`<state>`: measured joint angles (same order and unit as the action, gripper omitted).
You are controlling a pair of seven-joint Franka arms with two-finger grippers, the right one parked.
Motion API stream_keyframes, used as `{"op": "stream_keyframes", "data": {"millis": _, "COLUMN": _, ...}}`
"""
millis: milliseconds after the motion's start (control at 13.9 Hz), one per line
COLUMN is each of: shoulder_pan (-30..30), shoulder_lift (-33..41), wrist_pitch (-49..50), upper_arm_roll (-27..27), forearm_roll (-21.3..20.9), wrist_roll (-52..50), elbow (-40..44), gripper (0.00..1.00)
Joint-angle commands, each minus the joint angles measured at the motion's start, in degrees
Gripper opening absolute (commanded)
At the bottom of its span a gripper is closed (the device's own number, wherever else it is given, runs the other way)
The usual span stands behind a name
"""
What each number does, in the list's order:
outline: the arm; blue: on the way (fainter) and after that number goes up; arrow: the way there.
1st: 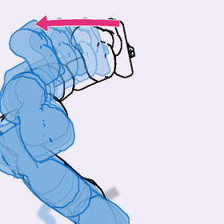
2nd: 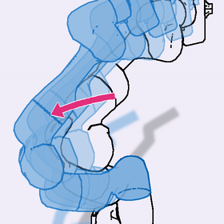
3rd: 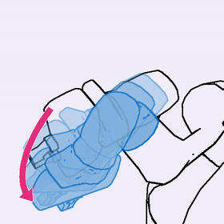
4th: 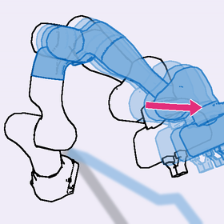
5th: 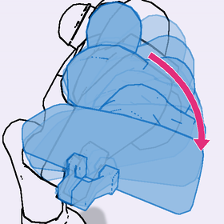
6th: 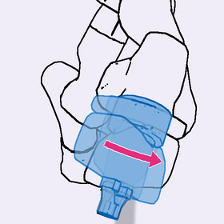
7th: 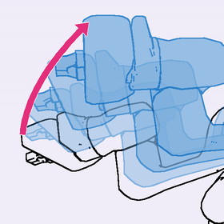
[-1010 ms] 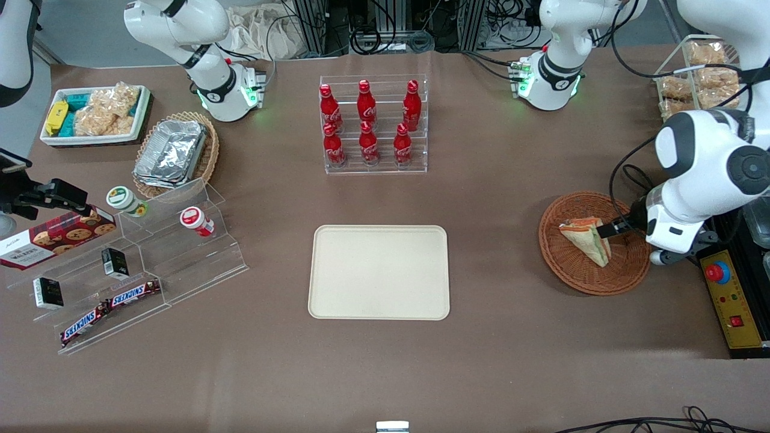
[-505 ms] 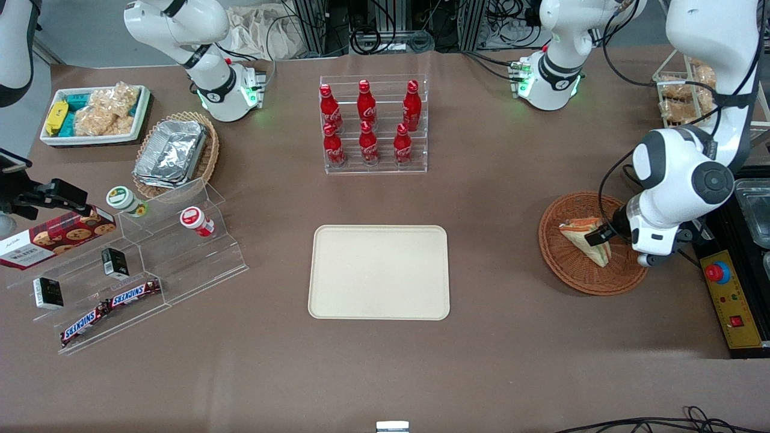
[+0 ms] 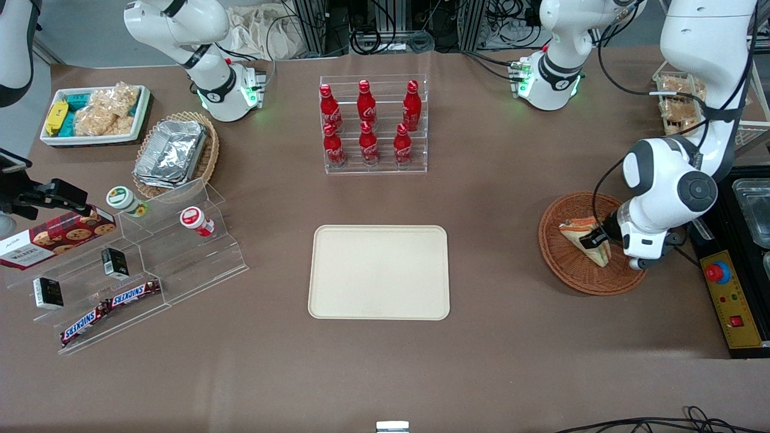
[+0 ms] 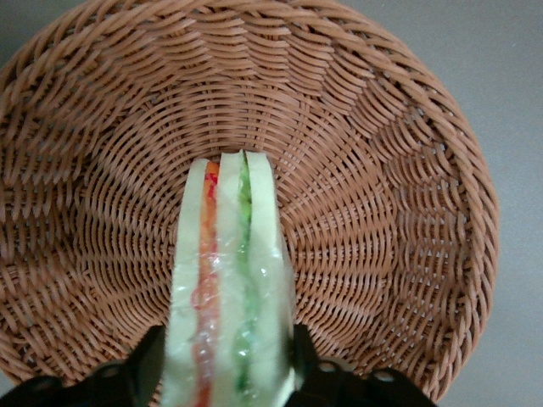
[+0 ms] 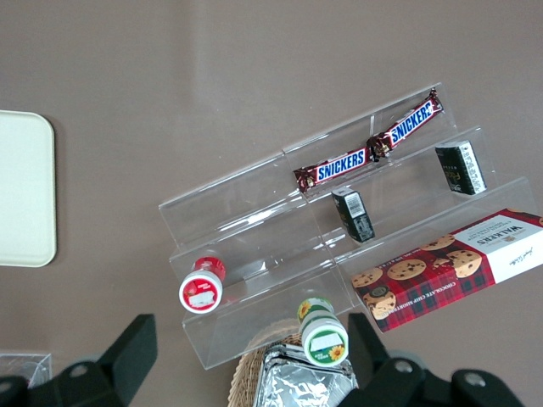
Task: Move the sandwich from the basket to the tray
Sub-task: 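Lower the left gripper and close it on the wrapped sandwich, then lift the sandwich and carry it with the left gripper over the tray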
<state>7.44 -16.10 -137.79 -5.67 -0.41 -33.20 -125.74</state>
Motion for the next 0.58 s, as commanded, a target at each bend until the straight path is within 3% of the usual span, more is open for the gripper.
{"op": "stream_keyframes", "data": {"millis": 0, "shoulder_pan": 0.0, "shoulder_lift": 1.9, "wrist_pitch": -0.4, "upper_arm_roll": -0.6, "forearm_roll": -0.5, "wrist_roll": -1.1, "elbow": -1.0, "gripper": 0.34}}
{"op": "stream_keyframes", "data": {"millis": 144, "shoulder_pan": -0.1, "shoulder_lift": 3.4, "wrist_pitch": 3.7, "upper_arm_roll": -1.0, "forearm_roll": -0.5, "wrist_roll": -3.0, "elbow": 1.3, "gripper": 0.02}}
{"op": "stream_keyframes", "data": {"millis": 361, "shoulder_pan": -0.2, "shoulder_lift": 5.4, "wrist_pitch": 19.8, "upper_arm_roll": -3.6, "forearm_roll": -0.3, "wrist_roll": -3.7, "elbow": 12.1, "gripper": 0.0}}
{"op": "stream_keyframes", "data": {"millis": 505, "shoulder_pan": -1.1, "shoulder_lift": 5.1, "wrist_pitch": 33.6, "upper_arm_roll": -4.6, "forearm_roll": 0.0, "wrist_roll": -3.8, "elbow": 24.6, "gripper": 0.0}}
